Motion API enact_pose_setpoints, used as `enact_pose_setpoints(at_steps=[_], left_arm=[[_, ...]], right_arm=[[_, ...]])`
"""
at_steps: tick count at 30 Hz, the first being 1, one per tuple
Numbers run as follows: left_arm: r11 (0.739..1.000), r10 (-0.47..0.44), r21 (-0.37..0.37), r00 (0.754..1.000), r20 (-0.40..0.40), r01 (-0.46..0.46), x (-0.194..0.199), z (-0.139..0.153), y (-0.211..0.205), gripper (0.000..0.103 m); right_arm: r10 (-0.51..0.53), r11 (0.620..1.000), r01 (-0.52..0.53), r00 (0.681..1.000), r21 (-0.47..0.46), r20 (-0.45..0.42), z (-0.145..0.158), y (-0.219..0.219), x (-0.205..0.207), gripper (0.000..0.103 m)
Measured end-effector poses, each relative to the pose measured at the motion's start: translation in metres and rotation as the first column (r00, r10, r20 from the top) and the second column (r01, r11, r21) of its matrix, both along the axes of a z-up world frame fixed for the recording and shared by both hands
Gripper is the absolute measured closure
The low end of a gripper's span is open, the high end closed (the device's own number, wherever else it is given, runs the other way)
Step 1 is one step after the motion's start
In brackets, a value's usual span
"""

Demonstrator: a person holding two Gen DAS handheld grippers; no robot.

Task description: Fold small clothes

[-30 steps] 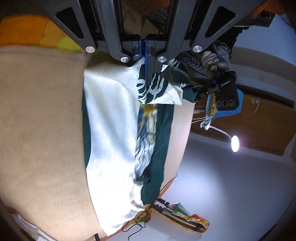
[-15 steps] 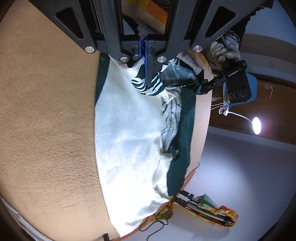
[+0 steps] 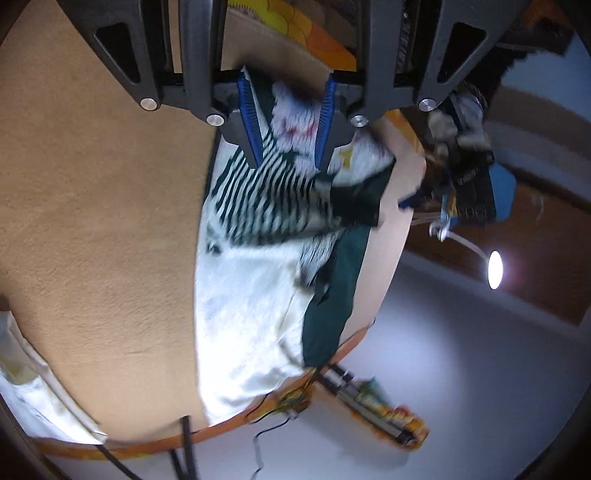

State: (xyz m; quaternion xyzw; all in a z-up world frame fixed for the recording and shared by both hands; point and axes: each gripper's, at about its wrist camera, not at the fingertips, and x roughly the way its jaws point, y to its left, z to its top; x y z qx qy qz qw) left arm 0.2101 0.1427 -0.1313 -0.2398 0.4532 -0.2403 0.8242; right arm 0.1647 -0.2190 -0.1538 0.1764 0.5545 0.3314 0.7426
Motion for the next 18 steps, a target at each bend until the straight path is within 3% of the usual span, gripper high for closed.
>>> enact_pose_setpoints(at_steps=[4,9,12,16,18], left_arm=[[0.991,-0.123,0.05,0.992,0.022,0.121,-0.008,0.002,-0.024,0.071],[0.979,-0.172,0.098,0.983,-0.071,0.178,0.0,-0.026,-0.043,0.071],[0.975,-0.158,0.141,0.982,-0.104,0.172,0.004,-0.038,-0.044,0.073],[0.964,-0.112,0.24,0.993,-0.036,0.118,0.018,-0.031,-0.044,0.073],[0.967,-0.083,0.241,0.996,-0.027,0.087,0.024,-0.029,-0.038,0.073]], right_arm=[[0.082,0.994,-0.081,0.997,-0.072,0.011,-0.015,0.026,-0.005,0.073],[0.121,0.979,-0.117,0.992,-0.164,0.017,-0.033,0.046,0.006,0.073],[0.105,0.972,-0.087,0.992,-0.218,0.072,-0.03,0.046,0.013,0.076],[0.028,0.964,0.009,0.99,-0.264,0.136,-0.021,0.032,0.025,0.073],[0.013,0.953,0.042,0.983,-0.3,0.181,-0.015,0.029,0.027,0.073]])
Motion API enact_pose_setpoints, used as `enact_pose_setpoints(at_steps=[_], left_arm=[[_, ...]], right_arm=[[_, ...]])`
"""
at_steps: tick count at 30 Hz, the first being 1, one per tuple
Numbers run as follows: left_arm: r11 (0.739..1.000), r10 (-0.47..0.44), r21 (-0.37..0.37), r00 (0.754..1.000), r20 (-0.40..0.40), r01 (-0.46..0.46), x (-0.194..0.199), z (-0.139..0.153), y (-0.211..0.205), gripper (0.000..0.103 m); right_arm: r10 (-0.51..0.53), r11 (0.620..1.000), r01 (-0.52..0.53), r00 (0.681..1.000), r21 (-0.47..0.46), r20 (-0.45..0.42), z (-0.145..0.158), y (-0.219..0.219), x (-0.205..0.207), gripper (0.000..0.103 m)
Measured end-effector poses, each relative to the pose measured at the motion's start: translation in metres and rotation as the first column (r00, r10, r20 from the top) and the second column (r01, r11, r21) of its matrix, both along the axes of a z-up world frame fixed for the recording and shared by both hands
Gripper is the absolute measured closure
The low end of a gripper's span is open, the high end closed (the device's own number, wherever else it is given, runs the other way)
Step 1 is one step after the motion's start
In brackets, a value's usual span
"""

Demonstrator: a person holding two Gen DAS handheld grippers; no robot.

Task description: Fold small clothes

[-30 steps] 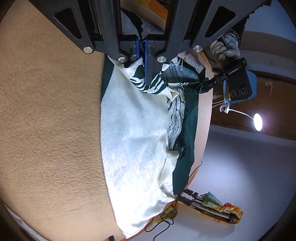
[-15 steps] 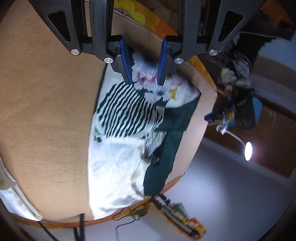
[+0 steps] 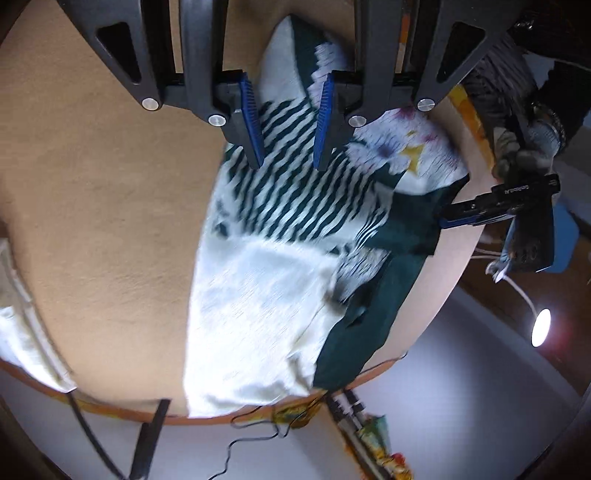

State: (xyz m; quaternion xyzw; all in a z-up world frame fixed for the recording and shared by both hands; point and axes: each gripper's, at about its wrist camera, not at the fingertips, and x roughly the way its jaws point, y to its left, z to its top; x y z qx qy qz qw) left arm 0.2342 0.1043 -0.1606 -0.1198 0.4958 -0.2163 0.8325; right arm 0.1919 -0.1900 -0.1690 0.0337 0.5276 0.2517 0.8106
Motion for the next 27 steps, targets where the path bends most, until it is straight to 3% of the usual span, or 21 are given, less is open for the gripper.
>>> enact_pose_setpoints(at_steps=[4,7,13,16,20,23,27], left_arm=[[1.0,0.027,0.0,0.999,0.046,-0.027,0.006,0.012,0.009,0.073],[0.999,0.035,0.003,0.994,0.1,-0.036,0.013,0.027,0.012,0.073],[0.998,0.057,0.017,0.986,0.156,-0.06,0.045,0.05,0.022,0.072],[0.998,0.053,0.029,0.986,0.16,-0.058,0.067,0.056,0.027,0.066],[0.998,0.061,0.013,0.99,0.124,-0.063,0.102,0.053,0.037,0.063],[0.998,0.066,-0.007,0.993,0.093,-0.066,0.127,0.045,0.042,0.057],[0.997,0.074,-0.007,0.995,0.064,-0.074,0.162,0.026,0.046,0.057]], right_arm=[[-0.008,1.0,0.009,0.998,0.0,0.07,0.017,-0.004,-0.001,0.072],[-0.007,0.999,0.013,0.988,-0.036,0.154,0.032,-0.004,0.0,0.064],[-0.036,0.999,0.041,0.982,-0.022,0.188,0.045,-0.002,0.028,0.062],[-0.05,0.999,0.051,0.983,0.001,0.177,0.048,-0.005,0.052,0.055],[-0.103,0.994,0.097,0.987,0.048,0.126,0.044,-0.014,0.095,0.055],[-0.131,0.989,0.125,0.988,0.08,0.085,0.035,-0.019,0.131,0.054],[-0.142,0.987,0.137,0.988,0.082,0.065,0.02,-0.019,0.172,0.054]])
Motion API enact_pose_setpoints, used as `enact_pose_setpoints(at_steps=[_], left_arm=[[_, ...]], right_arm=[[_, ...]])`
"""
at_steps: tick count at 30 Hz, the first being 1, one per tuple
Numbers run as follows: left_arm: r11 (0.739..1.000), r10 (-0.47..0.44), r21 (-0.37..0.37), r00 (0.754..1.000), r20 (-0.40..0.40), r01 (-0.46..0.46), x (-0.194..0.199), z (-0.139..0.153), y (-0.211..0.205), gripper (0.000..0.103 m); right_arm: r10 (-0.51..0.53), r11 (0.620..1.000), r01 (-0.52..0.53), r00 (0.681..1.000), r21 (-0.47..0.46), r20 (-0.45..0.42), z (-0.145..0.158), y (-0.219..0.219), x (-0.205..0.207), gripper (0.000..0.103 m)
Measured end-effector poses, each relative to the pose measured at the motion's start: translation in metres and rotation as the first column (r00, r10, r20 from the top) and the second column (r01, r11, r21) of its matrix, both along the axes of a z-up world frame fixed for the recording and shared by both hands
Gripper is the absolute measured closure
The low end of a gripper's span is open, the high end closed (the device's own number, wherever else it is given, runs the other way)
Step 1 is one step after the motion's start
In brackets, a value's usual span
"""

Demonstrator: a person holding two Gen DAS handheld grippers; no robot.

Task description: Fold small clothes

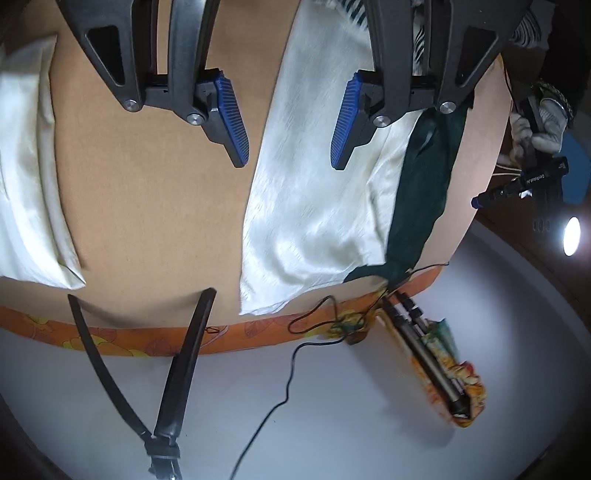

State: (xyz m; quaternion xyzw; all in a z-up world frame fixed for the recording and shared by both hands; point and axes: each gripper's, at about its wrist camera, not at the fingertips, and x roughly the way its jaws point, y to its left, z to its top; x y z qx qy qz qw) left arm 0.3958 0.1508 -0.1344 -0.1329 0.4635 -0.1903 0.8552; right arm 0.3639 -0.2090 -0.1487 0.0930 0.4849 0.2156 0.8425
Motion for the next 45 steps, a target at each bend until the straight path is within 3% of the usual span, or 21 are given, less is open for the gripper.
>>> enact_pose_setpoints(at_steps=[10,15,17,19,21,23,26,28,29,30,31,32,33,40,43,45], left_arm=[[0.99,0.049,-0.131,0.997,-0.066,-0.057,0.079,-0.042,0.018,0.057],[0.98,0.038,-0.191,0.997,-0.067,-0.05,0.1,-0.046,0.017,0.058],[0.978,0.039,-0.203,0.997,-0.066,-0.051,0.107,-0.046,0.014,0.061],[0.977,0.032,-0.209,0.998,-0.058,-0.044,0.11,-0.047,0.009,0.07],[0.981,0.022,-0.191,0.999,-0.05,-0.032,0.114,-0.046,0.003,0.094],[0.986,0.025,-0.162,1.0,-0.012,-0.026,0.115,-0.042,-0.002,0.097],[0.988,0.021,-0.153,1.0,0.023,-0.017,0.116,-0.035,-0.002,0.097],[0.99,0.015,-0.138,0.999,0.029,-0.011,0.118,-0.035,-0.002,0.097],[0.99,0.012,-0.14,1.0,0.022,-0.009,0.119,-0.035,-0.001,0.094],[0.99,0.013,-0.141,1.0,0.014,-0.011,0.119,-0.035,0.001,0.083],[0.99,0.021,-0.141,1.0,0.0,-0.021,0.12,-0.035,0.004,0.076],[0.989,0.029,-0.145,1.0,-0.006,-0.029,0.121,-0.036,0.006,0.065],[0.988,0.033,-0.154,0.999,-0.005,-0.033,0.121,-0.037,0.008,0.062],[0.98,0.016,-0.195,0.999,-0.031,-0.022,0.127,-0.047,0.004,0.062],[0.981,0.013,-0.192,1.0,-0.024,-0.017,0.13,-0.046,-0.001,0.068],[0.988,-0.012,-0.153,1.0,-0.025,0.008,0.131,-0.046,-0.008,0.099]], right_arm=[[-0.031,0.996,0.033,0.999,0.085,-0.018,-0.028,-0.003,0.082,0.054],[-0.023,0.988,0.024,1.0,0.152,-0.012,-0.033,-0.007,0.102,0.054],[-0.027,0.983,0.029,1.0,0.181,-0.016,-0.034,-0.01,0.108,0.057],[-0.024,0.977,0.027,0.999,0.21,-0.021,-0.036,-0.011,0.113,0.059],[-0.018,0.975,0.022,1.0,0.22,-0.021,-0.036,-0.009,0.116,0.066],[-0.01,0.982,0.011,1.0,0.187,-0.008,-0.035,-0.003,0.118,0.095],[-0.027,0.995,0.025,0.999,0.101,0.02,-0.032,0.002,0.12,0.103],[-0.018,0.993,0.016,1.0,0.113,0.018,-0.03,-0.001,0.122,0.102],[-0.008,0.992,0.006,1.0,0.123,0.017,-0.029,-0.002,0.122,0.097],[-0.005,0.991,0.002,1.0,0.132,0.017,-0.028,-0.004,0.122,0.097],[-0.009,0.99,0.006,1.0,0.143,0.015,-0.027,-0.007,0.123,0.09],[-0.009,0.987,0.006,1.0,0.159,0.015,-0.026,-0.01,0.123,0.076],[-0.006,0.984,0.003,1.0,0.177,0.014,-0.026,-0.013,0.124,0.073],[0.037,0.982,-0.034,0.999,0.184,-0.015,-0.036,0.0,0.135,0.073],[0.043,0.98,-0.039,0.999,0.196,-0.016,-0.039,0.006,0.14,0.072],[0.051,0.98,-0.047,0.999,0.192,-0.015,-0.04,0.01,0.142,0.08]])
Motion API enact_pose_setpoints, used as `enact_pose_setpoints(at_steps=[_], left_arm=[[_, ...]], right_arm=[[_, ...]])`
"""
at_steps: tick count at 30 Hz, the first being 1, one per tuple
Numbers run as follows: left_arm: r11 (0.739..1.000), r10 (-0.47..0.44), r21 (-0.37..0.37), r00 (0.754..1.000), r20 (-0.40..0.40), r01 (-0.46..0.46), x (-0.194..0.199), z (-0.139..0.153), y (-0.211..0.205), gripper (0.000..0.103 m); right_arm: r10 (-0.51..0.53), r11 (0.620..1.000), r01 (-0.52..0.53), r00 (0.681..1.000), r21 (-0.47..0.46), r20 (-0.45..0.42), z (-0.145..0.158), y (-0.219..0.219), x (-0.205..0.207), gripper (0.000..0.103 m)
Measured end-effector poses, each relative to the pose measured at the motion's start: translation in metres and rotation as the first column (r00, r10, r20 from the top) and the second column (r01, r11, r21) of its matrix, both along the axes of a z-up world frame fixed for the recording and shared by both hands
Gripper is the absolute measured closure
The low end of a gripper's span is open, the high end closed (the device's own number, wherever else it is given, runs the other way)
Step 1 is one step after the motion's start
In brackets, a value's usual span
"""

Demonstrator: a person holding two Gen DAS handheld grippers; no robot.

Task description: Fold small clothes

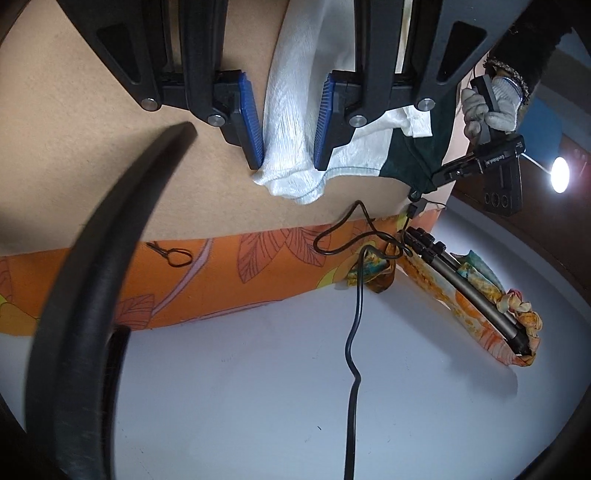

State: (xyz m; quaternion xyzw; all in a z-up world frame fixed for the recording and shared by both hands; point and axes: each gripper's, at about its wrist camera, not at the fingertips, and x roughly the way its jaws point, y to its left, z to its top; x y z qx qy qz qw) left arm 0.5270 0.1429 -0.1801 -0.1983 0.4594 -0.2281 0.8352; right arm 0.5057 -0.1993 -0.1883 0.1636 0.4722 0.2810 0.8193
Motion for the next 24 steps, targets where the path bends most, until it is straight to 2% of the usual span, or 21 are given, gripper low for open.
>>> enact_pose_setpoints(at_steps=[2,5,15,24], left_arm=[[1.0,-0.008,0.02,1.0,0.015,0.008,-0.001,0.001,-0.005,0.099],[1.0,-0.01,0.011,0.999,0.04,0.01,-0.004,0.007,-0.006,0.1],[0.999,-0.045,0.019,0.993,0.11,0.043,-0.026,0.038,-0.014,0.101],[0.997,-0.073,0.022,0.983,0.167,0.07,-0.062,0.072,-0.023,0.101]], right_arm=[[0.01,1.0,-0.01,1.0,-0.028,0.005,-0.001,0.006,0.0,0.093],[0.01,0.999,-0.009,1.0,-0.049,0.029,0.004,0.01,-0.003,0.1],[0.035,0.999,-0.032,0.993,-0.03,0.113,0.048,0.008,-0.024,0.101],[0.06,0.998,-0.06,0.985,-0.003,0.164,0.086,0.003,-0.061,0.101]])
